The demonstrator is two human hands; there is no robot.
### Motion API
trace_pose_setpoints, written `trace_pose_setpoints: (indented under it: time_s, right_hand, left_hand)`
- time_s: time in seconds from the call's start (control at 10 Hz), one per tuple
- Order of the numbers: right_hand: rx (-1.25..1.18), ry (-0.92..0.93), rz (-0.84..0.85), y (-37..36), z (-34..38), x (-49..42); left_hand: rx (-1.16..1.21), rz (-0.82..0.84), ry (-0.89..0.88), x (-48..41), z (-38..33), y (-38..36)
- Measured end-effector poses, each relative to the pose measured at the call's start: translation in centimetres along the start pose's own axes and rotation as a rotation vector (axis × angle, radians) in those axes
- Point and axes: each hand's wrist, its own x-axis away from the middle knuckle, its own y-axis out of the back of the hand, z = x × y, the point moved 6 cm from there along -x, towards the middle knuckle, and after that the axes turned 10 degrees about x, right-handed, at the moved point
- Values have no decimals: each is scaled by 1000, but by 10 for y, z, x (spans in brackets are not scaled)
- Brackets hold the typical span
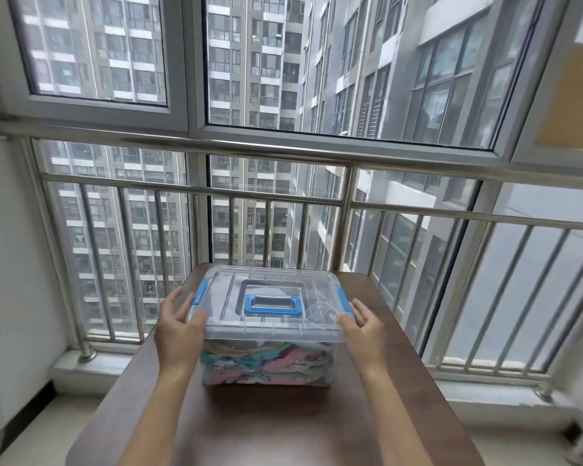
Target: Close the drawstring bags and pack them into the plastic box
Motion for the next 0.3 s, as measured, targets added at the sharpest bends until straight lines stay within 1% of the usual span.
trace_pose_setpoints:
  time_s: [0.1, 0.3]
  right_hand:
    - [-10, -15, 10, -1, -5, -7]
    - [-107, -52, 6, -5, 0, 2]
  left_hand:
    - [13, 20, 29, -5, 3, -1]
    - [52, 147, 53, -4, -6, -4]
